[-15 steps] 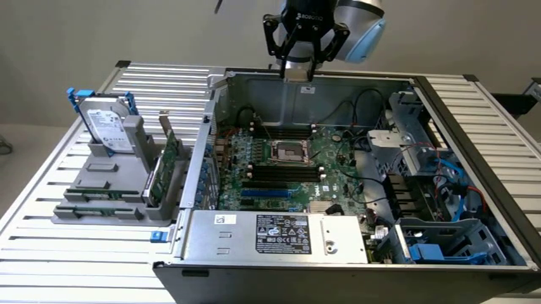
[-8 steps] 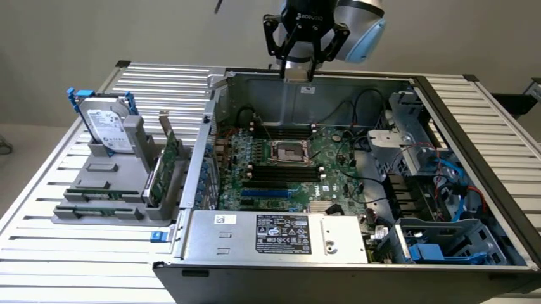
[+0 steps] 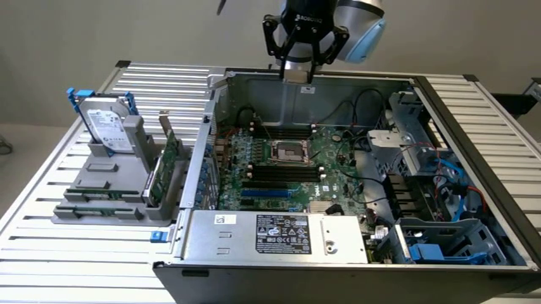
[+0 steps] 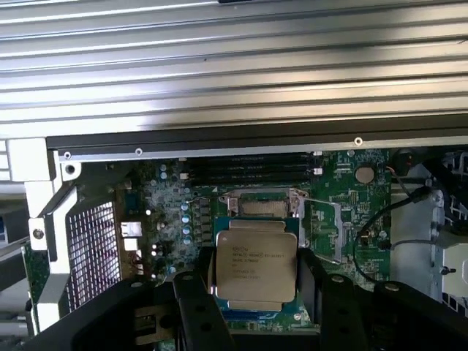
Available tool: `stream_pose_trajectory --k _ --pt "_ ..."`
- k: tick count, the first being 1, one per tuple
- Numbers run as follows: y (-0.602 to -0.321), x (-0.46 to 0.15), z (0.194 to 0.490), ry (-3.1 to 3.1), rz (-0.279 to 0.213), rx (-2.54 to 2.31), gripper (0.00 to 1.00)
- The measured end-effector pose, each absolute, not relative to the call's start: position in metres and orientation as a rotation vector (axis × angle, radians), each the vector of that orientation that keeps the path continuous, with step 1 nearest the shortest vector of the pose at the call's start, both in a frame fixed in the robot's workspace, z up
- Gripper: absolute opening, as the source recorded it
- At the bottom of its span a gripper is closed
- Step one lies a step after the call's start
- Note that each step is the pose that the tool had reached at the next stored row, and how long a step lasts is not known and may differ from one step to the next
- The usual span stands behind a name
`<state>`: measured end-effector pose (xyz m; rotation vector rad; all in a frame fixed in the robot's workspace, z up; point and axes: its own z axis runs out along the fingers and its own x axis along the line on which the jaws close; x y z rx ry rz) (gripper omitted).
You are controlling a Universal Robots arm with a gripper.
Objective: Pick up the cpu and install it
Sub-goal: 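Place the cpu into insertion slot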
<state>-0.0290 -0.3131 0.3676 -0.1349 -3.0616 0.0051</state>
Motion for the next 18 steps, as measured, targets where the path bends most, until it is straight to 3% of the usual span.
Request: stream_pose_trajectory --k 18 --pt "-0.313 -0.029 0.354 -2.999 -0.014 -0.631 0.55"
